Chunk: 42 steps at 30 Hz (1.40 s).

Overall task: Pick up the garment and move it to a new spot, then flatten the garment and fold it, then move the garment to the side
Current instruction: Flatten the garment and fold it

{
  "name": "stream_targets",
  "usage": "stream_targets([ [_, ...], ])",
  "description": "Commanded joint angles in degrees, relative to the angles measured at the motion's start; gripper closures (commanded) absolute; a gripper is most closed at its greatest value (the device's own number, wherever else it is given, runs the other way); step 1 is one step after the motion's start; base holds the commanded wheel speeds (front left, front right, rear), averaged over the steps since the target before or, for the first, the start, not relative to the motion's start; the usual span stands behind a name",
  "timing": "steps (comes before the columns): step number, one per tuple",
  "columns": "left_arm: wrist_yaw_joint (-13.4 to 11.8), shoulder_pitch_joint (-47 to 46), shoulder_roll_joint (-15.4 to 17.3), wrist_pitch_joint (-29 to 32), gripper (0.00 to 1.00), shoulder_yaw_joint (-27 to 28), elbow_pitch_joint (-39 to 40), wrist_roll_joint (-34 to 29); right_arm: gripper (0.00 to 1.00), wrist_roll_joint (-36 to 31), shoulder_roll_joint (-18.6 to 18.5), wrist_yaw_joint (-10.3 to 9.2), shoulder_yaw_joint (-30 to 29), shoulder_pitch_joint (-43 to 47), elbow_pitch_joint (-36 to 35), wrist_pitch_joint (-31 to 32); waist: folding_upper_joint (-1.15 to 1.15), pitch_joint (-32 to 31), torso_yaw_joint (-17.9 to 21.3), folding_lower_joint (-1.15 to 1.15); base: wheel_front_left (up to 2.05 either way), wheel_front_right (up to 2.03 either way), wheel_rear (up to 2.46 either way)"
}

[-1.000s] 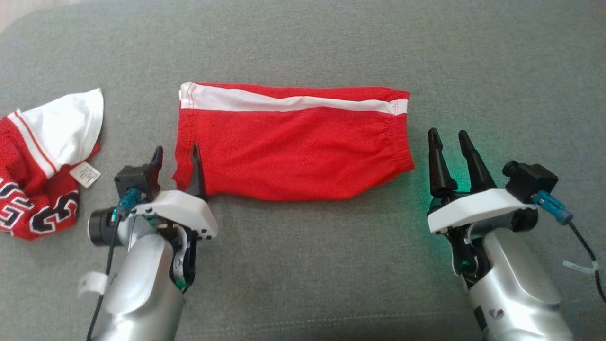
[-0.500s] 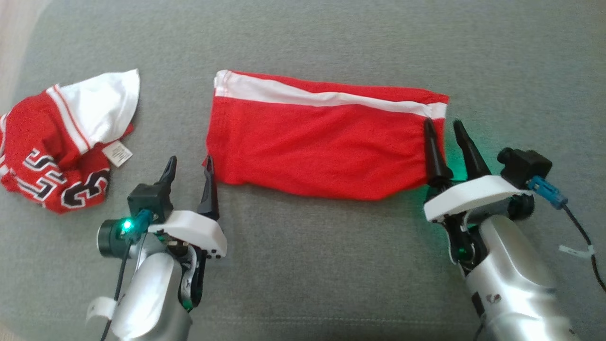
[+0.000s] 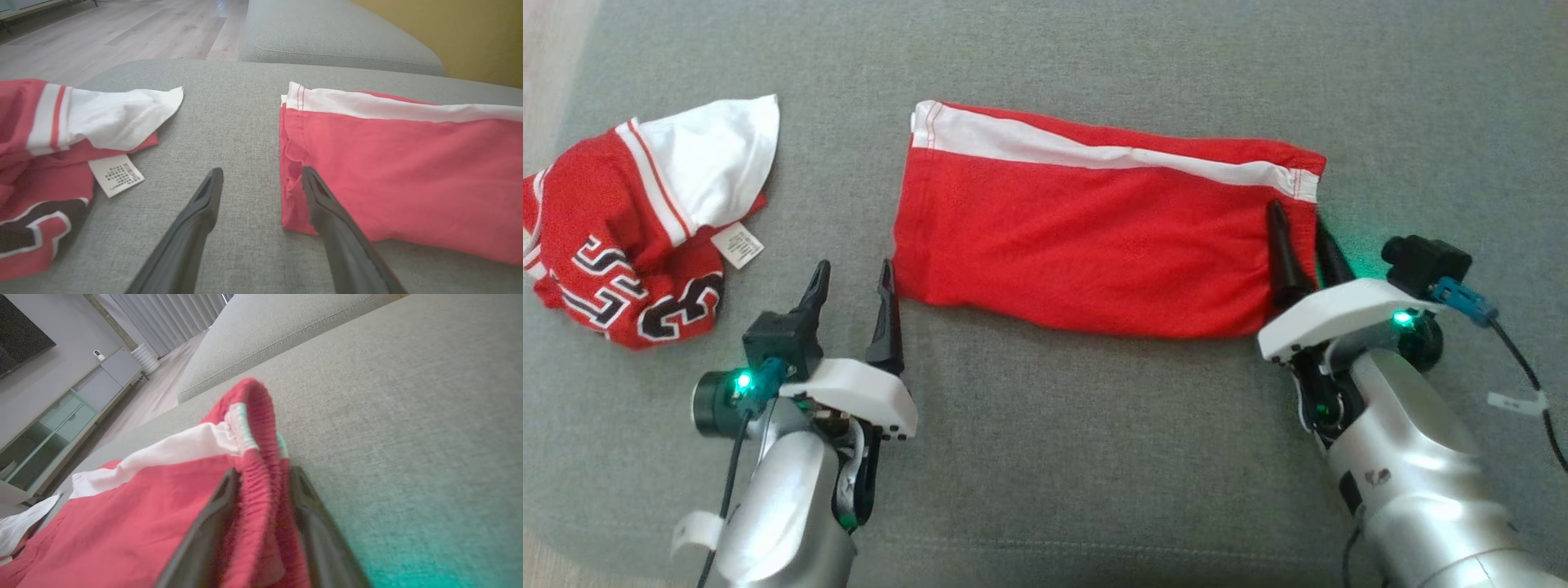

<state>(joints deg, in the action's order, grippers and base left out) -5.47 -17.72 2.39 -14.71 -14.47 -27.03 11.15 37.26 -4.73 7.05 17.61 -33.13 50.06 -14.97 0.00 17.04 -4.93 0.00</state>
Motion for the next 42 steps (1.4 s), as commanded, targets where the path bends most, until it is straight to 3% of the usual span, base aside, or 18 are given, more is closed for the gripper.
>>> stream_targets([
  [1, 0.3, -0.3, 0.5, -0.3, 0.0, 1.8, 1.9, -0.6, 1.0, 1.7, 1.9, 0.44, 1.9, 1.2, 0.2, 0.0, 0.0, -0.1, 0.4, 0.0, 0.0, 0.0, 0.0],
  [8, 0.2, 0.1, 0.5, -0.3, 0.0, 1.6, 2.1, -0.4, 1.0, 2.1, 1.9, 0.44, -0.2, 1.0, -0.4, 0.0, 0.0, -0.6, 1.8, 0.0, 0.0, 0.0, 0.0],
  [20, 0.0, 2.7, 0.5, -0.3, 0.0, -0.3, 2.1, 1.0, 1.0, -5.2, 1.4, 0.44, -13.7, 2.8, -5.4, 0.0, 0.0, -2.4, 4.3, 0.0, 0.0, 0.0, 0.0],
  [26, -0.1, 3.0, 0.5, -0.3, 0.0, -2.6, 1.7, 2.1, 1.0, -1.8, 1.8, 0.44, -10.7, 2.5, -11.4, 2.9, 0.0, -2.7, 2.8, 0.0, 0.0, 0.0, 0.0],
  [33, -0.9, 3.0, 0.5, -0.3, 0.0, -5.2, 1.8, 3.9, 1.0, 6.0, 1.8, 0.44, -0.6, 2.9, -18.8, 6.7, 0.0, -3.0, -2.8, 0.0, 0.0, 0.0, 0.0],
  [42, -1.6, 4.2, 0.5, -0.3, 0.0, -7.4, 1.9, 5.4, 1.0, 6.6, 1.8, 0.44, 4.0, -1.6, -13.7, 6.4, 0.0, -2.5, -11.5, 0.0, 0.0, 0.0, 0.0],
])
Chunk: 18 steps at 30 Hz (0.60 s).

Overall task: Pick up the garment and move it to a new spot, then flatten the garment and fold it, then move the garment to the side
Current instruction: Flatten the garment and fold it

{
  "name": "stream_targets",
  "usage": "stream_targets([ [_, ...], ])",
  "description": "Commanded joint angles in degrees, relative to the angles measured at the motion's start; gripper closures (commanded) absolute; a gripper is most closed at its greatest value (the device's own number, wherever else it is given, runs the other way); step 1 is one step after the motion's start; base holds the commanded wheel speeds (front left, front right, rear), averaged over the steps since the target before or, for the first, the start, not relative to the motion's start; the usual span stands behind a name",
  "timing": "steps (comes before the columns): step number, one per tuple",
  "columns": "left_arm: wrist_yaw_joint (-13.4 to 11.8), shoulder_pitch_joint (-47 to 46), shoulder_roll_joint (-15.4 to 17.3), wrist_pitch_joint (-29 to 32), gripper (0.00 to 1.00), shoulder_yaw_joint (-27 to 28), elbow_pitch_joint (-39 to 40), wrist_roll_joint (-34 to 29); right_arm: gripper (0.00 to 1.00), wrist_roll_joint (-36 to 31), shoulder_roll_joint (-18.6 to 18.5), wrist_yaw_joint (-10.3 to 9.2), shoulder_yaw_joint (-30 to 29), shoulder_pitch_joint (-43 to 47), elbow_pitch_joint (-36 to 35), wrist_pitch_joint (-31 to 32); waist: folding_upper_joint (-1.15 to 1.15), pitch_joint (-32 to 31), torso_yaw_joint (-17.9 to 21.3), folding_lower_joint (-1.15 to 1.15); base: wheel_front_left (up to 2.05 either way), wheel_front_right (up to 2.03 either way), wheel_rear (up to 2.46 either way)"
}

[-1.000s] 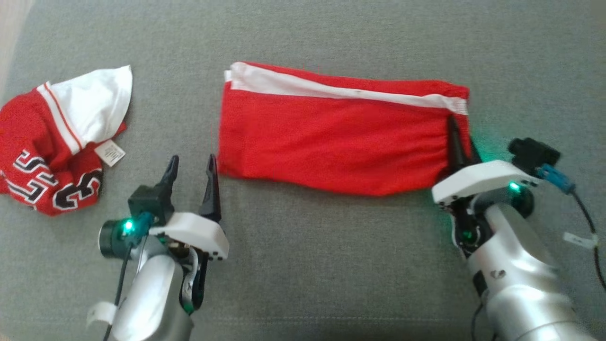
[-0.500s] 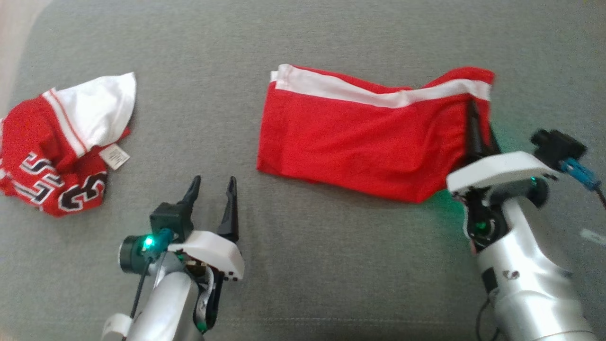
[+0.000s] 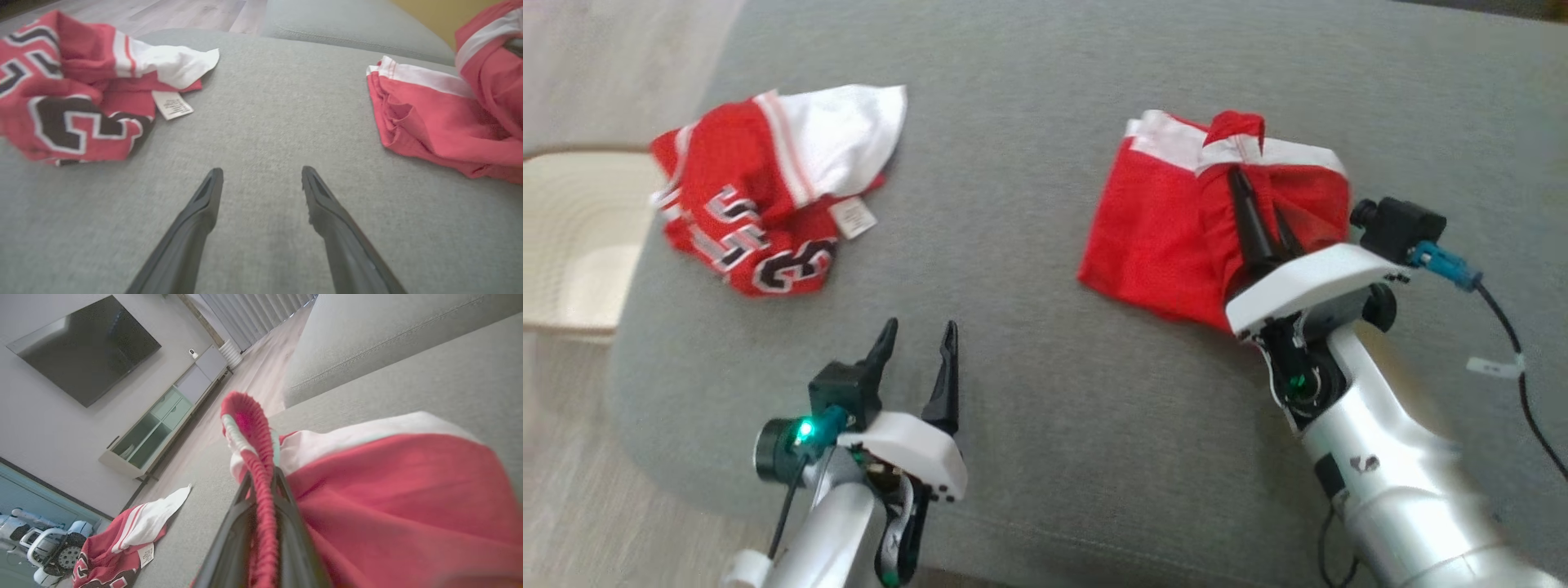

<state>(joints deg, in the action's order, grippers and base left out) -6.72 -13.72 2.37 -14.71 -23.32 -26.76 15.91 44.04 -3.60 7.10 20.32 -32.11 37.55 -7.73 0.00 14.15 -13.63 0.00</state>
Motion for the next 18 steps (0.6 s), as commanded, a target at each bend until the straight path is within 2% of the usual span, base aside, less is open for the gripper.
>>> stream_targets([
  [1, -0.4, 0.3, 0.5, -0.3, 0.0, 1.2, 1.7, 0.8, 1.0, -0.3, 0.7, 0.39, 1.4, -3.3, 0.0, -1.2, 0.0, 0.4, -3.8, 0.0, 0.0, 0.0, 0.0],
  [2, -0.5, 0.5, 0.5, -0.3, 0.0, 1.0, 1.7, 1.0, 1.0, -0.2, 0.7, 0.39, 1.4, -4.0, 1.2, -1.7, 0.0, 0.5, -4.6, 0.0, 0.0, 0.0, 0.0],
  [3, -0.7, 0.6, 0.5, -0.3, 0.0, 0.8, 1.7, 1.1, 0.91, -0.4, 0.7, 0.39, 1.5, -4.7, 2.5, -2.2, 0.0, 0.7, -5.3, 0.0, 0.0, 0.0, 0.0],
  [4, -0.8, 0.8, 0.5, -0.3, 0.0, 0.7, 1.8, 1.3, 0.5, -0.5, 0.7, 0.39, 1.8, -5.5, 3.7, -2.7, 0.0, 0.8, -5.9, 0.0, 0.0, 0.0, 0.0],
  [5, -0.9, 0.9, 0.5, -0.3, 0.0, 0.6, 1.8, 1.5, 0.0, -0.4, 0.7, 0.39, 2.2, -6.2, 4.6, -3.1, 0.0, 0.9, -6.4, 0.0, 0.0, 0.0, 0.0],
  [10, -1.3, 1.1, 0.5, -0.3, 0.0, 0.8, 2.0, 1.6, 0.0, 0.4, 0.7, 0.39, 3.7, -8.3, 7.2, -4.9, 0.0, 1.2, -6.8, 0.0, 0.0, 0.0, 0.0],
  [13, -1.7, 1.3, 0.5, -0.3, 0.0, 1.6, 2.4, 1.3, 0.0, 0.3, 0.7, 0.39, 4.1, -8.9, 7.9, -6.2, 0.0, 1.1, -5.4, 0.0, 0.0, 0.0, 0.0],
  [18, -1.8, 0.9, 0.5, -0.3, 0.0, 2.7, 3.3, 0.3, 0.0, -3.5, 0.7, 0.39, -0.5, -8.8, 8.6, -7.2, 0.0, 0.8, -1.5, 0.0, 0.0, 0.0, 0.0],
])
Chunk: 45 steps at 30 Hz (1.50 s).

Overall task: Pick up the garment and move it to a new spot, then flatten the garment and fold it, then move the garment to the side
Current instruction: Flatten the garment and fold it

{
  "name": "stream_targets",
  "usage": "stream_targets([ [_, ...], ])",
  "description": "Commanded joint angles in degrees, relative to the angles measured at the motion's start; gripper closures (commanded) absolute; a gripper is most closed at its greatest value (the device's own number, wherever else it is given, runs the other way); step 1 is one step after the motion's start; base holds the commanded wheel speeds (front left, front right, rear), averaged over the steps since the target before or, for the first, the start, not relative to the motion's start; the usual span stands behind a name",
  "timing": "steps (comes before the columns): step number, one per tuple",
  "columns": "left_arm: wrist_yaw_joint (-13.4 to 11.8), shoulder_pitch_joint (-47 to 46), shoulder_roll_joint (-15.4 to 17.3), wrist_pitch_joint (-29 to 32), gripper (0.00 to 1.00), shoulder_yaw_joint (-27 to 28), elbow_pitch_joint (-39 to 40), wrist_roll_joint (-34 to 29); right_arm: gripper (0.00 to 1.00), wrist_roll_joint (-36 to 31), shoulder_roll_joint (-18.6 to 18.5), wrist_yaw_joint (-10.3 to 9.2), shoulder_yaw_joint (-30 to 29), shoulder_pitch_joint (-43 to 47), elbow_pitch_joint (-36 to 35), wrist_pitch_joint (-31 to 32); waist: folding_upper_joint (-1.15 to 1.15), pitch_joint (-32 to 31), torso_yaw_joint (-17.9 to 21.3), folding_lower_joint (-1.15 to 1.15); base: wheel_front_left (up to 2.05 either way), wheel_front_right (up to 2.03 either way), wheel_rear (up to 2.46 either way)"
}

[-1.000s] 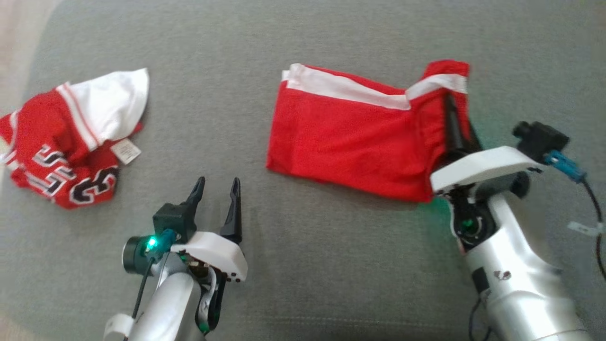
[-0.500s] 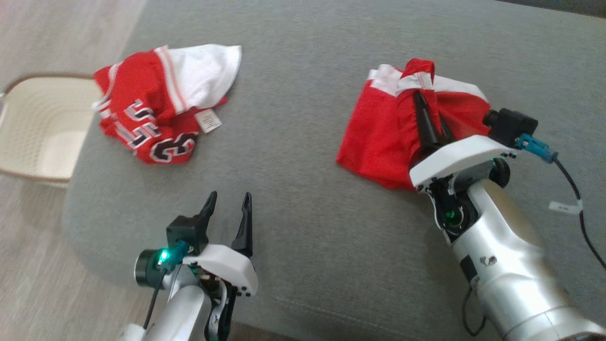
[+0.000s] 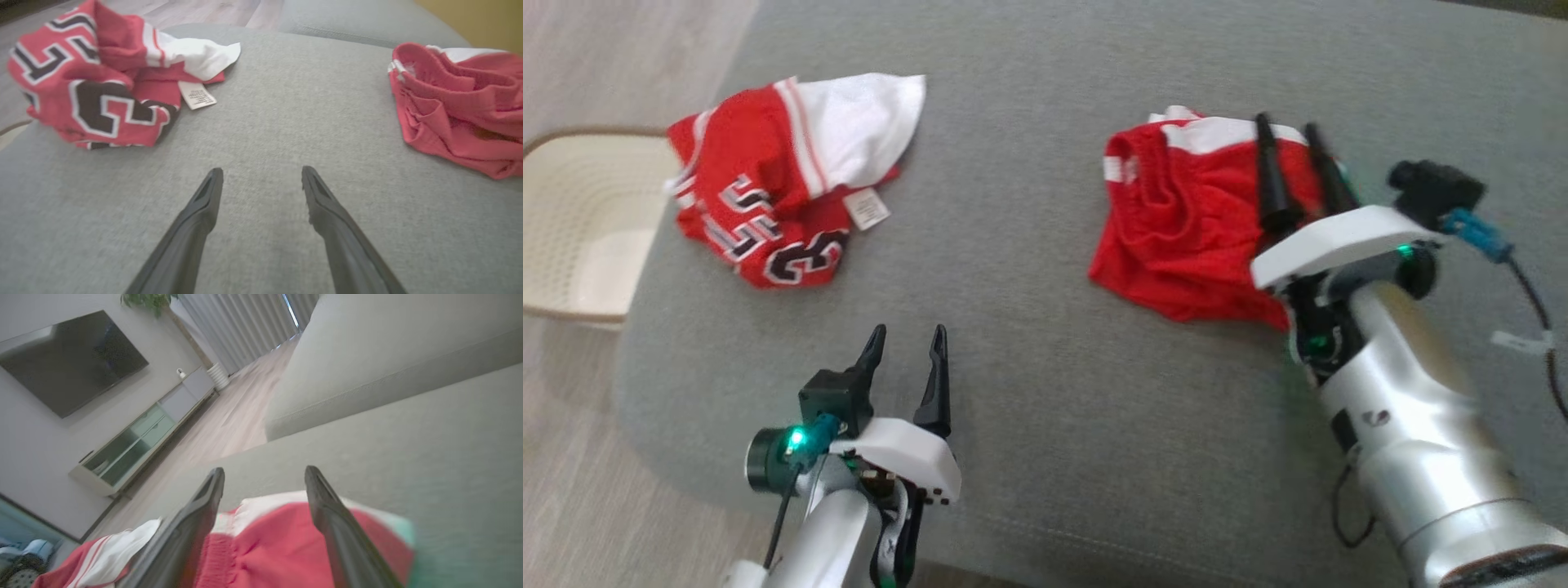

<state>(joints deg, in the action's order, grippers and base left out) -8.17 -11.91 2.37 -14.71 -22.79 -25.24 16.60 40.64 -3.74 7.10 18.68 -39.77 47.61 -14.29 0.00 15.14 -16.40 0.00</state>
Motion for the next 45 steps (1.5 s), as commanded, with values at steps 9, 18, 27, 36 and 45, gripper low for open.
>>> stream_targets([
  [9, -0.2, -2.0, 0.5, -0.3, 0.0, 3.9, 3.1, -3.2, 0.0, -18.0, 0.9, 0.39, -17.2, 7.5, -9.2, -0.7, 0.0, -0.9, 8.1, 0.0, 0.0, 0.0, 0.0],
  [18, 0.0, -0.5, 0.5, -0.3, 0.0, 6.7, 4.4, -6.7, 0.0, -29.8, 0.9, 0.39, -27.7, 17.4, -18.9, -0.7, 0.0, -3.1, 12.9, 0.0, 0.0, 0.0, 0.0],
  [27, 0.4, 3.4, 0.5, -0.3, 0.0, 9.4, 5.3, -8.0, 0.0, -30.0, 0.9, 0.39, -27.5, 24.6, -22.0, -0.7, 0.0, -6.3, 16.1, 0.0, 0.0, 0.0, 0.0],
  [36, 0.9, 6.5, 0.5, -0.3, 0.0, 10.7, 5.8, -8.6, 0.0, -29.6, 0.9, 0.39, -26.1, 28.2, -22.1, -0.7, 0.0, -8.1, 16.3, 0.0, 0.0, 0.0, 0.0],
  [45, 1.3, 5.7, 0.5, -0.3, 0.0, 8.9, 5.9, -7.5, 0.0, -27.0, 0.9, 0.39, -15.6, 25.0, -22.7, -0.7, 0.0, -6.2, 13.4, 0.0, 0.0, 0.0, 0.0],
])
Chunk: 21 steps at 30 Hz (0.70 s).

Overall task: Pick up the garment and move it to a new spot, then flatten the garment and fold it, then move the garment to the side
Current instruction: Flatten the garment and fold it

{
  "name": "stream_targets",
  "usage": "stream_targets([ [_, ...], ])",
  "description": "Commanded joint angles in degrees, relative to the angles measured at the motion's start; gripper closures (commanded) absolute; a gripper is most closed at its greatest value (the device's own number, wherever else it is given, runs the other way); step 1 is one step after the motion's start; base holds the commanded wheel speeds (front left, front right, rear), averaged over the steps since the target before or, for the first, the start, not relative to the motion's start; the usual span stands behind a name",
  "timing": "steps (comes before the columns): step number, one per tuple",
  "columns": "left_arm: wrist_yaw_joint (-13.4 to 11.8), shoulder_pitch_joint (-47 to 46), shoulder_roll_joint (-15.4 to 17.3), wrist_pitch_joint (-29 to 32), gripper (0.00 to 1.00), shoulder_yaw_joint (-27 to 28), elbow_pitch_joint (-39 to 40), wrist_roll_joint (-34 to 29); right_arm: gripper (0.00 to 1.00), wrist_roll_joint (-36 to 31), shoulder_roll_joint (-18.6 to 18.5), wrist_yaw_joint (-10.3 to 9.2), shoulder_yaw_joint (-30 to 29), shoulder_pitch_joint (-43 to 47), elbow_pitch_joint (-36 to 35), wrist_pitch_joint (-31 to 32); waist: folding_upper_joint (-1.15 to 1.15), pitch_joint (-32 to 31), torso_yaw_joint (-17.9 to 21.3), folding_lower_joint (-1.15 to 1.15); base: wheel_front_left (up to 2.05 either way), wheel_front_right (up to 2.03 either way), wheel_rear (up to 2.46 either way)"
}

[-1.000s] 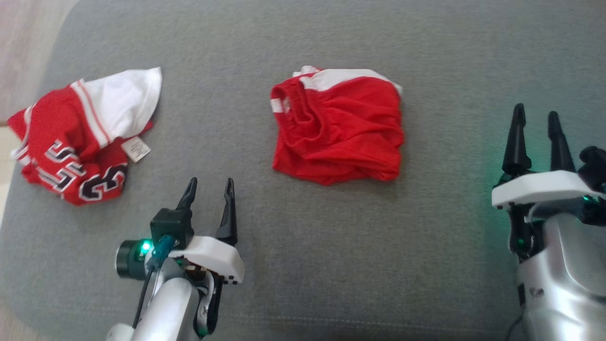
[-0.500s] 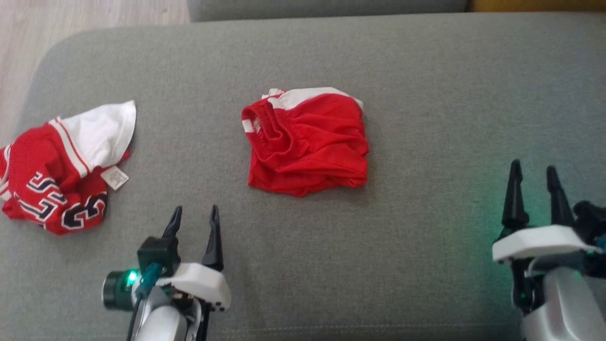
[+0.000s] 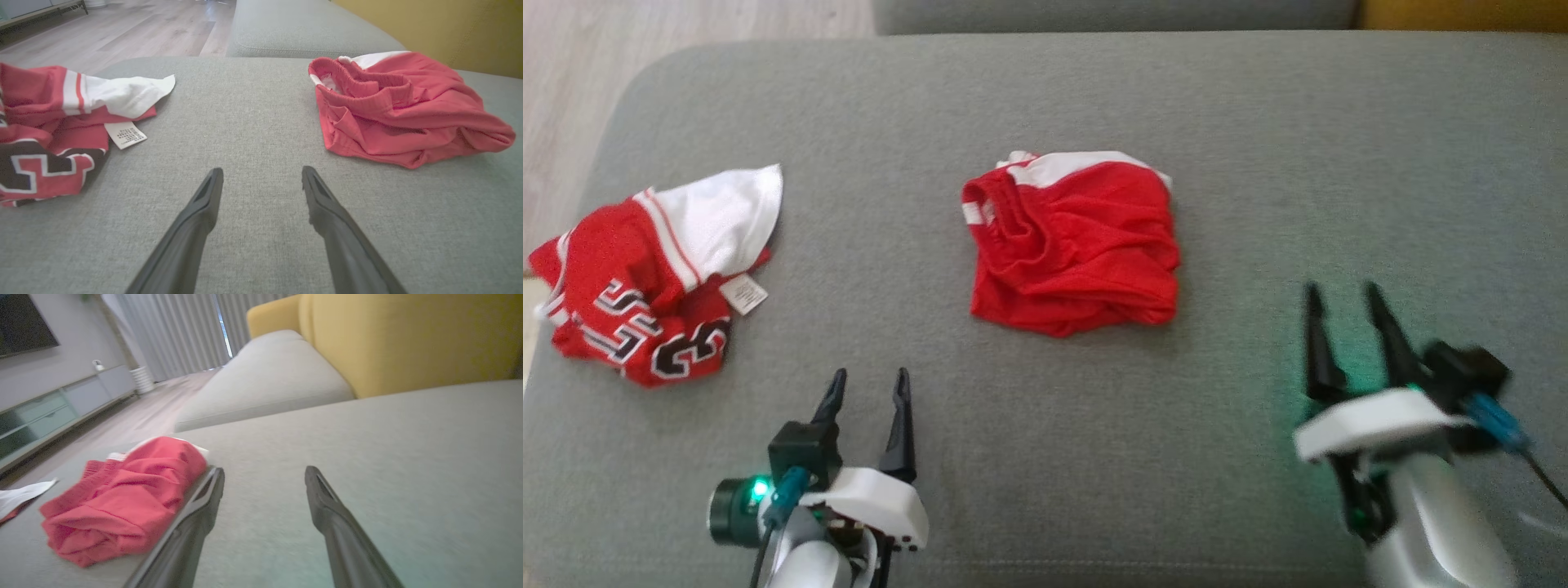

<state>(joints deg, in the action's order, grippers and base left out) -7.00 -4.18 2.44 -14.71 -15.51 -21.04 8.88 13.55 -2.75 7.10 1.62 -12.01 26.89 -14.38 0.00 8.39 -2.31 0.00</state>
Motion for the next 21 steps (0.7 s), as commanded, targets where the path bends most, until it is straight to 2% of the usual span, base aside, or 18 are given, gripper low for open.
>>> stream_targets([
  [1, 0.2, -2.2, 0.4, -0.3, 0.0, 1.3, 1.6, 0.5, 0.0, 0.5, -0.1, 0.39, 3.2, -3.7, -1.7, -0.6, 0.0, 0.9, -1.2, 0.0, 0.0, 0.0, 0.0],
  [10, 0.2, -3.9, 0.4, -0.3, 0.0, -1.8, 1.3, 1.8, 0.0, 5.1, -0.1, 0.39, 16.9, -14.8, 2.2, 2.5, 0.0, 4.0, -7.7, 0.0, 0.0, 0.0, 0.0],
  [15, -0.2, -4.5, 0.4, -0.3, 0.0, -3.4, 1.3, 2.9, 0.0, 8.6, -0.1, 0.39, 20.2, -19.0, 5.7, 4.3, 0.0, 5.5, -11.0, 0.0, 0.0, 0.0, 0.0],
  [21, -0.4, -4.6, 0.4, -0.3, 0.0, -4.2, 1.2, 3.6, 0.0, 11.9, -0.1, 0.39, 23.0, -22.1, 10.8, 6.5, 0.0, 6.4, -13.1, 0.0, 0.0, 0.0, 0.0],
])
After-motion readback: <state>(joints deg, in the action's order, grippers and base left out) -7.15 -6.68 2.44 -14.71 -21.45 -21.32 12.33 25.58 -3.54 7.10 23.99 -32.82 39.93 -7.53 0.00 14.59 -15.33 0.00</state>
